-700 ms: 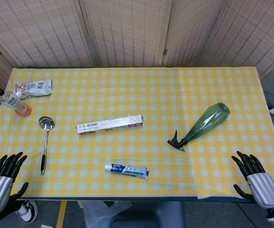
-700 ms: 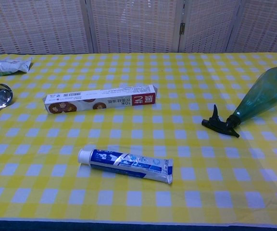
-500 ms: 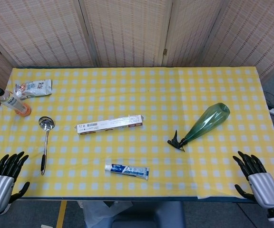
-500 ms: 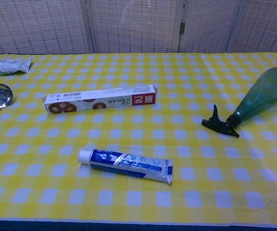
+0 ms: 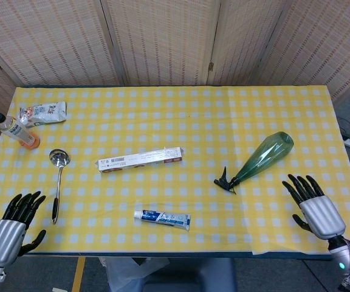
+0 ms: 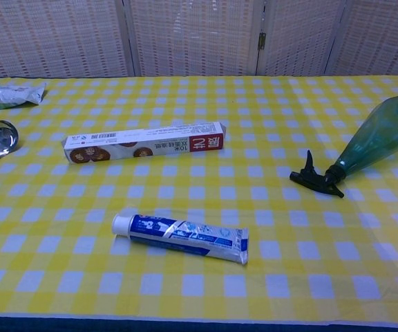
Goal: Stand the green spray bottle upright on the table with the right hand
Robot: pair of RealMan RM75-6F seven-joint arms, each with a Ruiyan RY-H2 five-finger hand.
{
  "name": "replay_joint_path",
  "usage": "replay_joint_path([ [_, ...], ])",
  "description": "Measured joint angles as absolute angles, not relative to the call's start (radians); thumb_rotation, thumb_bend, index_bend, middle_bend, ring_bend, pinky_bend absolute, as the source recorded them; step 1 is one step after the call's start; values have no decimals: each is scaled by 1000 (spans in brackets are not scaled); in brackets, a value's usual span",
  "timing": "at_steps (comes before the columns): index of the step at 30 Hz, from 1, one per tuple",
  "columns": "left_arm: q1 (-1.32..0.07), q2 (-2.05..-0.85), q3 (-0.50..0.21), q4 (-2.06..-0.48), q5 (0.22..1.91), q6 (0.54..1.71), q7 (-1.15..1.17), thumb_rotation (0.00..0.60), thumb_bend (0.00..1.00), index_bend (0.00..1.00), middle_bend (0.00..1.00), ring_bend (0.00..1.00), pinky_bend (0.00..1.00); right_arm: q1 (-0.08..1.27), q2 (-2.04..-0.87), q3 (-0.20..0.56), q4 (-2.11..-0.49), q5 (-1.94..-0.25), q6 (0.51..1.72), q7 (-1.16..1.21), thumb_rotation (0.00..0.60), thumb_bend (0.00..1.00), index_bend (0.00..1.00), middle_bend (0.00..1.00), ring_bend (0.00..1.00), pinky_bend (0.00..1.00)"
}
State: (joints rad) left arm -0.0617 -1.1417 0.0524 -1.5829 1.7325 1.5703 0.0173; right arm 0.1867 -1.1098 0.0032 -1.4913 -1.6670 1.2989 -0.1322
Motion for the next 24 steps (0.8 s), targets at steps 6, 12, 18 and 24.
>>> replay_joint_path([
  [6,-41,-1123,53,-1588,1738,1623,-13,600,397,39,89,94,0,305,-1108,54,-1550,-1590,1111,-429,600,333,0,0,0,0],
  [12,-27,-1110,58,-1589,1745,1647,-30,600,396,39,89,96,0,433,-1169,107,-1555,-1433,939,-649,600,333,0,0,1,0],
  [18,-23,-1105,58,-1587,1739,1650,-43,600,396,39,89,97,0,528,-1282,133,-1472,-1319,846,-713,600,334,0,0,8,0],
  [24,-17,-1098,50,-1581,1726,1663,-66,600,396,39,89,97,0,573,-1365,135,-1369,-1271,816,-705,600,334,1,0,39,0],
])
